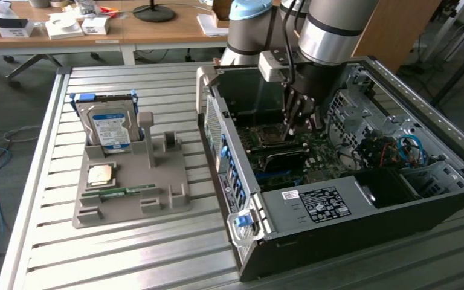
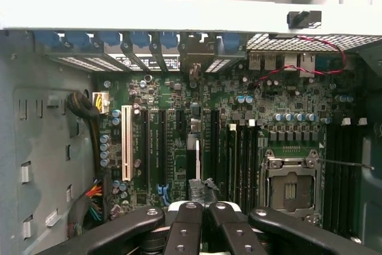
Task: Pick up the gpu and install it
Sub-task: 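Press down on the gpu until it lock into place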
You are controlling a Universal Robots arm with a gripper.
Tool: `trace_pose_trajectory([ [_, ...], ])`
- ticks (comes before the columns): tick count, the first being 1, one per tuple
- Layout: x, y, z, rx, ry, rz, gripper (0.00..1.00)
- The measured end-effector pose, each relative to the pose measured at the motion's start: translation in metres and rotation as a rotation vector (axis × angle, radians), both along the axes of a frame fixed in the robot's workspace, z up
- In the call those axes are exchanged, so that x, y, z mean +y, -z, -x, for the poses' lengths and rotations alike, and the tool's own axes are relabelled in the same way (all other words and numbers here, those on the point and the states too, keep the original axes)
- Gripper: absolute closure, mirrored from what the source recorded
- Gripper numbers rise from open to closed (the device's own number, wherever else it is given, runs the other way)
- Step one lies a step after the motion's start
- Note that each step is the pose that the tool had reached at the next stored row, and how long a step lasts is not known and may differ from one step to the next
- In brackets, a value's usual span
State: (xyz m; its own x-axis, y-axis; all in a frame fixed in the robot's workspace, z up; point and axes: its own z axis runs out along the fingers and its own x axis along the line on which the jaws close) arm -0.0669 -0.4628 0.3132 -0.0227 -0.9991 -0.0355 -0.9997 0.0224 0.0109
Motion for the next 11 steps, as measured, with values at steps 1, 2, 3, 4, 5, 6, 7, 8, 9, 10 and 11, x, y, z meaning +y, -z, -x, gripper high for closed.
trace_pose_trajectory([
  [1, 0.0, 0.0008, 0.0, 0.0, 0.0, -0.0001, 0.89],
  [2, 0.0, 0.0016, 0.0, 0.0001, 0.0, 0.0, 0.89],
  [3, 0.0, 0.0023, 0.0, 0.0, 0.0, -0.0001, 0.89],
  [4, 0.0, 0.0031, 0.0, 0.0, 0.0, -0.0001, 0.89],
  [5, 0.0, 0.0066, 0.0, 0.0002, 0.0, 0.0003, 0.89],
  [6, 0.0, 0.0068, 0.0, 0.0, 0.0, 0.0, 0.89],
  [7, 0.0, 0.0069, 0.0006, -0.0001, 0.0, -0.0002, 0.89],
  [8, 0.0001, 0.0069, 0.0013, 0.0, 0.0, -0.0001, 0.89],
  [9, 0.0002, 0.0069, 0.0019, 0.0, 0.0, -0.0001, 0.89],
  [10, 0.0003, 0.0069, 0.0027, 0.0001, 0.0, -0.0001, 0.89],
  [11, 0.0003, 0.0069, 0.0033, 0.0, 0.0, 0.0, 0.89],
])
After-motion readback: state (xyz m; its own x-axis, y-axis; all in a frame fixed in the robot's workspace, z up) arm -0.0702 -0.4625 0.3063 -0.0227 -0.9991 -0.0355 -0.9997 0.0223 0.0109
